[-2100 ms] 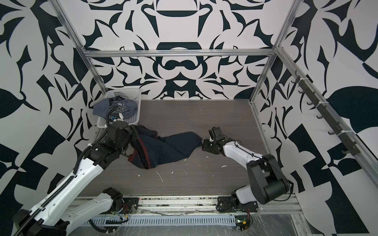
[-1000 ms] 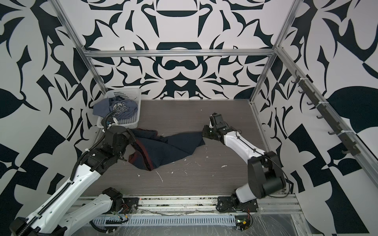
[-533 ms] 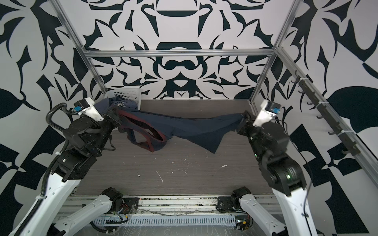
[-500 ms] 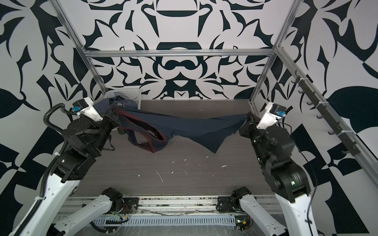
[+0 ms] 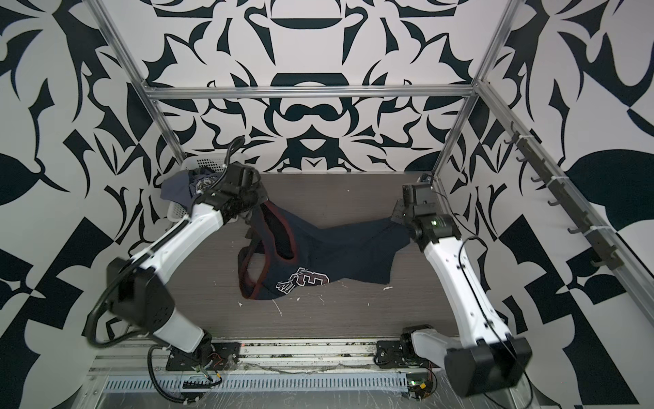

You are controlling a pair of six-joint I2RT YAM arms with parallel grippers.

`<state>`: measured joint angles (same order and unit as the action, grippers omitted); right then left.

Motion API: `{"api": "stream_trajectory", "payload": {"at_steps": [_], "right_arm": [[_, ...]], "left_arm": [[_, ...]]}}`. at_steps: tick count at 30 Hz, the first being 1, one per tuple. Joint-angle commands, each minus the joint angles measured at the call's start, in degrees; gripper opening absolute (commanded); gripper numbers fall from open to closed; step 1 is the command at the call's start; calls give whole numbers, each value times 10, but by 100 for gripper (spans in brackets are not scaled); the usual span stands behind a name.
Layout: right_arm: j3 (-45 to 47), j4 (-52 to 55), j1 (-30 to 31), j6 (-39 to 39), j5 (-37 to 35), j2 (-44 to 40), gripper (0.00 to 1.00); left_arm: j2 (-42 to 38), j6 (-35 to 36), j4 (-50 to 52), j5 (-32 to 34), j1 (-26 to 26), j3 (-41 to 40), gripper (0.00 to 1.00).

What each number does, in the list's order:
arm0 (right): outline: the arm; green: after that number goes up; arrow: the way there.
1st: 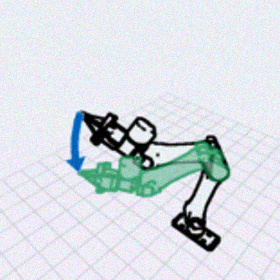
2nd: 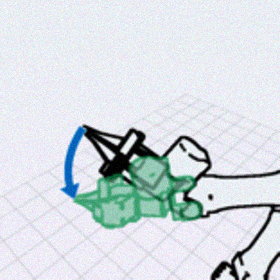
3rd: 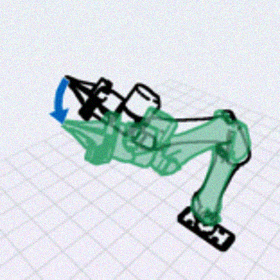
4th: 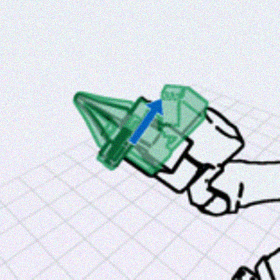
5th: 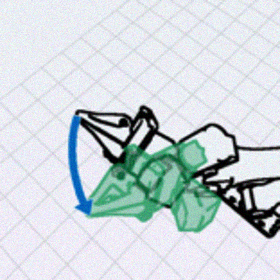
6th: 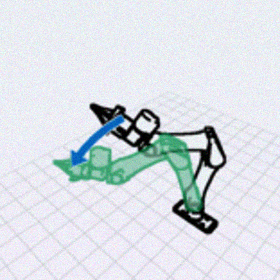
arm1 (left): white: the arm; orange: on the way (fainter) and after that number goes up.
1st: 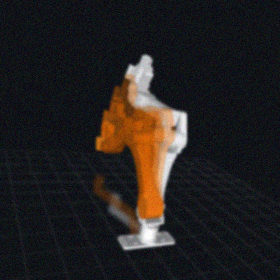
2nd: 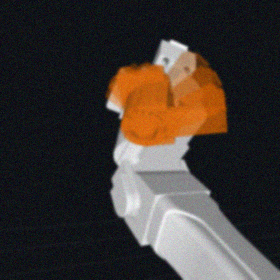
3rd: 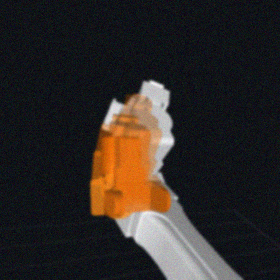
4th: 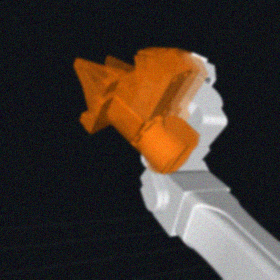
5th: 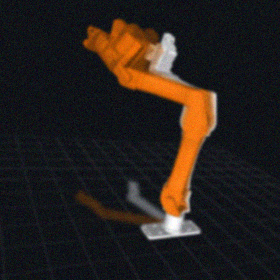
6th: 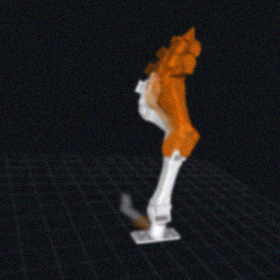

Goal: Fold and stack tank tops
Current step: Smooth out the tank top at the center of the table.

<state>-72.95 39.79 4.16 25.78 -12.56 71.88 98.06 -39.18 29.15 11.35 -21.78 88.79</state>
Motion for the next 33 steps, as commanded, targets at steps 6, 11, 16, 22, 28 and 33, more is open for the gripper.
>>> {"api": "stream_trajectory", "payload": {"at_steps": [6, 11, 16, 22, 28, 33], "right_arm": [[-235, -30, -47, -1, 65, 21, 0], [-232, -22, -48, -15, 47, -42, 0], [-53, -40, -48, 19, 56, -144, 0], [175, -38, -48, 40, 57, -231, 0], [259, -47, -49, 38, 38, -213, 0], [243, -71, -50, 40, 35, -184, 0]], "left_arm": [[85, 75, 108, -69, 13, 399, 1], [-33, 103, 1, -71, 12, 280, 2], [-127, 94, -75, -138, 5, 71, 6], [-165, 76, -74, -149, -23, -147, 18], [-18, 106, 14, -154, -35, -125, 24], [29, 113, 63, -96, -48, -45, 41]]}}
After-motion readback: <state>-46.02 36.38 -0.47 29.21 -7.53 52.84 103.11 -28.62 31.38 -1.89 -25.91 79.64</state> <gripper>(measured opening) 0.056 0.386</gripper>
